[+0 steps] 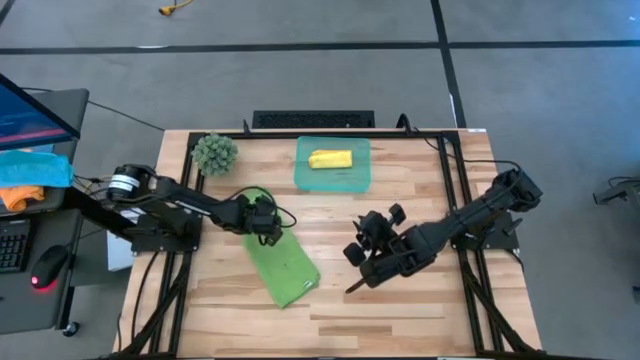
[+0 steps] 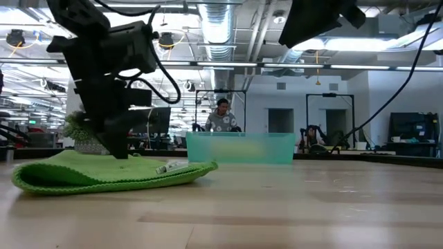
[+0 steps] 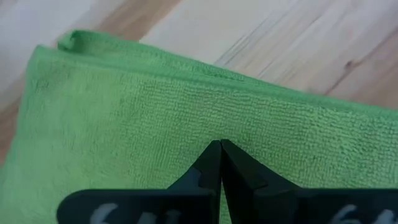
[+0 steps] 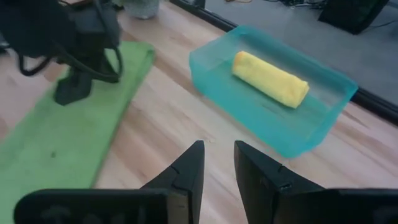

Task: Roll microfiber towels into tight, uniform cylinder then place into a basket
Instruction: Fold the green microfiber cloth

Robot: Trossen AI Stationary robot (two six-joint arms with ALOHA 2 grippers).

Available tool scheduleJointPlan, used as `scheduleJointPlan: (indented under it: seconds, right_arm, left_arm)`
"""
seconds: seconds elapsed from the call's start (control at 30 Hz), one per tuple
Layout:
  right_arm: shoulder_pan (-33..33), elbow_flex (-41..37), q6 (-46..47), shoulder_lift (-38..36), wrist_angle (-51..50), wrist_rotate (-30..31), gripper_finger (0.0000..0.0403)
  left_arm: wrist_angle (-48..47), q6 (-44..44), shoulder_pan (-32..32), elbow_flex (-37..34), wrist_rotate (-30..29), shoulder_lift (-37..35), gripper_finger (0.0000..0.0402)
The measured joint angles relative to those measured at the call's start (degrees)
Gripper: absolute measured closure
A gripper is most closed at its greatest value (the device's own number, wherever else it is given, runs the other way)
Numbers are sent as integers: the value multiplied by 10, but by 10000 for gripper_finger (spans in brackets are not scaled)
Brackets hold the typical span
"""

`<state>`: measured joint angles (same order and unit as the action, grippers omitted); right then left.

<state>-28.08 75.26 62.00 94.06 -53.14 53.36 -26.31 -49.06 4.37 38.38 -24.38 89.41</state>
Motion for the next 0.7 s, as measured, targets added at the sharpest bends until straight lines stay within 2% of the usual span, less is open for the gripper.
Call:
scheduleJointPlan:
  seconds: [0.3,0.57,0.7]
  right_arm:
    - [-43,0,60,0,4,5,291]
    - [-56,0,70,0,8,7,291]
    - [-56,0,70,0,10,7,291]
  left_arm:
    - [83,102,14,-1,-12,23,401]
    - [178,214,42,-1,102,25,401]
    - [200,218,52,-2,117,27,401]
